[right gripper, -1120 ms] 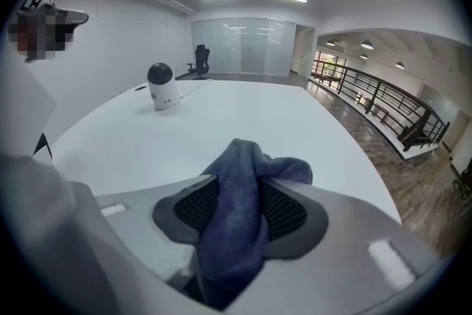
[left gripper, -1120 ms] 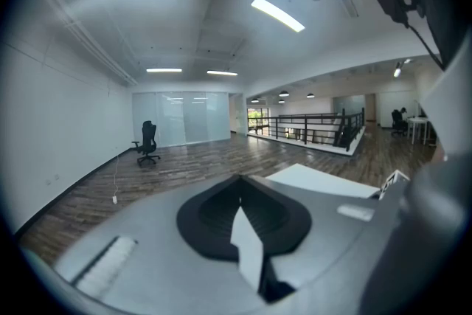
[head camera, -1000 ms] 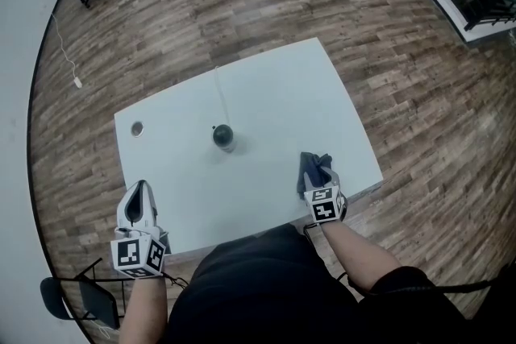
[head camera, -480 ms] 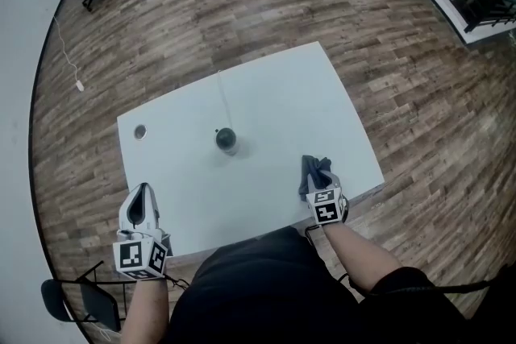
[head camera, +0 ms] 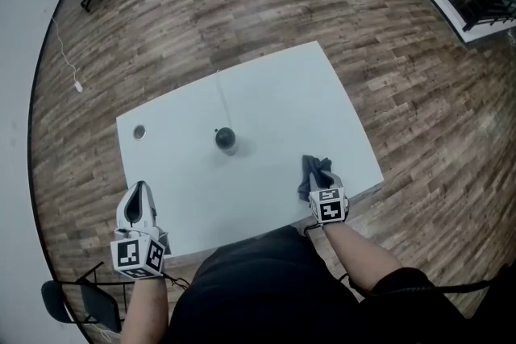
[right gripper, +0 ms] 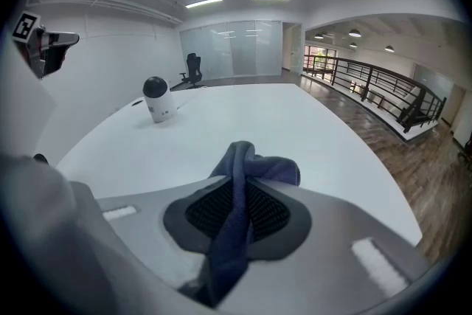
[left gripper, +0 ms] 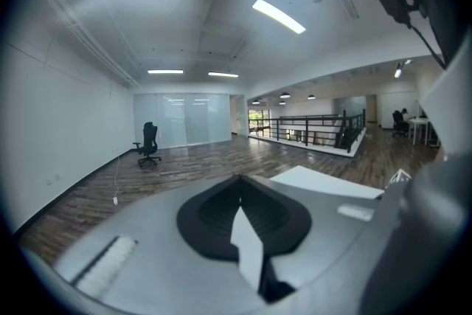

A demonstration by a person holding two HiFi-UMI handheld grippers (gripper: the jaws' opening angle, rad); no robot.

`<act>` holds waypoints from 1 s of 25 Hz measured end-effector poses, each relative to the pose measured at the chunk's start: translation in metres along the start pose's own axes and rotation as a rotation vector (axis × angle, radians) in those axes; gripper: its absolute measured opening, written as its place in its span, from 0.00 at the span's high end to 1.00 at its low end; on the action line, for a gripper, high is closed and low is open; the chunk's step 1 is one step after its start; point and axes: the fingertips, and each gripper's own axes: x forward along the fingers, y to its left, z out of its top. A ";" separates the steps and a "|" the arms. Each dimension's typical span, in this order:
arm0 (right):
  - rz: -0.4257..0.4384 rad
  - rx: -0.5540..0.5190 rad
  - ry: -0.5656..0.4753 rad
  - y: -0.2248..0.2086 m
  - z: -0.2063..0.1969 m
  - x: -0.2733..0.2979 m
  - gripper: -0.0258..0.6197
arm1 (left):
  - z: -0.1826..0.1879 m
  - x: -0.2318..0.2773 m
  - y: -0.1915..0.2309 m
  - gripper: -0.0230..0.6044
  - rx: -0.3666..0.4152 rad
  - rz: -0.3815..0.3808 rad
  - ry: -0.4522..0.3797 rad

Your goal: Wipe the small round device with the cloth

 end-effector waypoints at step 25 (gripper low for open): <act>-0.056 0.169 -0.139 -0.026 0.038 -0.041 0.87 | 0.001 0.013 -0.010 0.95 -0.031 -0.052 -0.048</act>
